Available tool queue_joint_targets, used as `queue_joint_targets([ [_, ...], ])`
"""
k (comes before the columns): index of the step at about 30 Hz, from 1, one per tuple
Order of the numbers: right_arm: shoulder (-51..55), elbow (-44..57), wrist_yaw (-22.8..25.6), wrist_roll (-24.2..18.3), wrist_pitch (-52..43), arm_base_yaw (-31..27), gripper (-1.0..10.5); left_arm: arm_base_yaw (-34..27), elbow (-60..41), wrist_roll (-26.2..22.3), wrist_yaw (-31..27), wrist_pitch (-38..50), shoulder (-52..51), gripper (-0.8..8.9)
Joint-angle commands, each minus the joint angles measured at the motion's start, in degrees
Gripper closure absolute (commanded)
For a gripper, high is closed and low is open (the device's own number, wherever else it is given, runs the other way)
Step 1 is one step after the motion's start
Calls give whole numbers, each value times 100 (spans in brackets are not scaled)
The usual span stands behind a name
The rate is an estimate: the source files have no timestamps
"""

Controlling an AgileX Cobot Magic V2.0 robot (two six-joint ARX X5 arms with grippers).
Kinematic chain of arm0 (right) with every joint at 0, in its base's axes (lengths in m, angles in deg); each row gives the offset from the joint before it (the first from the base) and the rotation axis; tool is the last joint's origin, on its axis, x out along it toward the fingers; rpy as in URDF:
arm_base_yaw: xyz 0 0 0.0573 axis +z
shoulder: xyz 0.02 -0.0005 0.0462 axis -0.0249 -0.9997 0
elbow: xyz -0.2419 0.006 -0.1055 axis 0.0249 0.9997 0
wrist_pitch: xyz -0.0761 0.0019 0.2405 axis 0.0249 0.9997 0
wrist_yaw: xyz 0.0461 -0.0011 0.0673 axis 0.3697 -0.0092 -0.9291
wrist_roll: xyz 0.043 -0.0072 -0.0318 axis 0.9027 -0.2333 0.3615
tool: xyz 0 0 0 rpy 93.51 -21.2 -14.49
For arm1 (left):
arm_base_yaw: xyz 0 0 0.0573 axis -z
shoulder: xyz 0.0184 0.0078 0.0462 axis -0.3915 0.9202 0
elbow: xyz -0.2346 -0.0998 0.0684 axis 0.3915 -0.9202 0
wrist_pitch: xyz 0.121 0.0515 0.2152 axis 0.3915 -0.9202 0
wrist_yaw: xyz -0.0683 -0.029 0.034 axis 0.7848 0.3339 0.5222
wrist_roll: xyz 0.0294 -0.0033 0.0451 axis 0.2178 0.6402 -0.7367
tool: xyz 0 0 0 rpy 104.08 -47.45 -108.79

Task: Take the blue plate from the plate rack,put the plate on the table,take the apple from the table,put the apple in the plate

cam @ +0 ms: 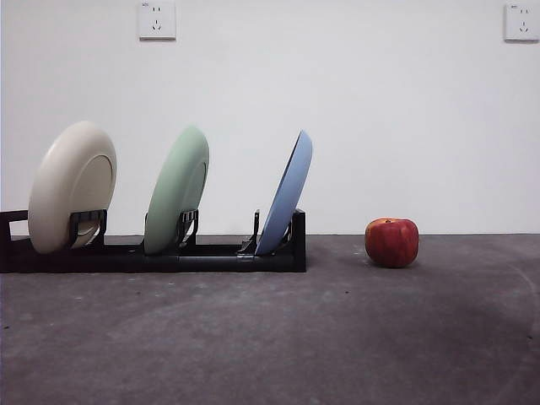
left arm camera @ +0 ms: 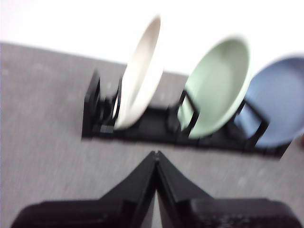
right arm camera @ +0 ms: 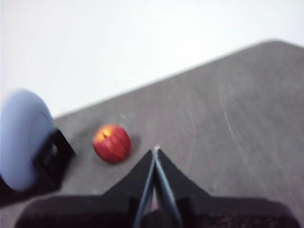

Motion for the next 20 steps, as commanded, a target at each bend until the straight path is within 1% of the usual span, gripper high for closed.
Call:
queue_joint_targets([
  [1, -221, -343, -26, 129, 26, 4, 954, -22, 417, 243, 2, 35, 334, 820],
  [6, -872, -1147, -44, 129, 507, 7, 954, -22, 1300, 240, 4, -136, 1228, 820],
  [13, -2229, -2618, -42, 127, 1996, 4, 946, -20, 2573, 247, 24, -621, 2660, 818],
  [15, -2608, -2975, -44, 129, 2345, 4, 946, -20, 2903, 247, 179, -796, 3014, 818],
  [20, -3447, -3722, -42, 127, 2992, 4, 946, -20, 3685, 247, 772, -1228, 3904, 818],
])
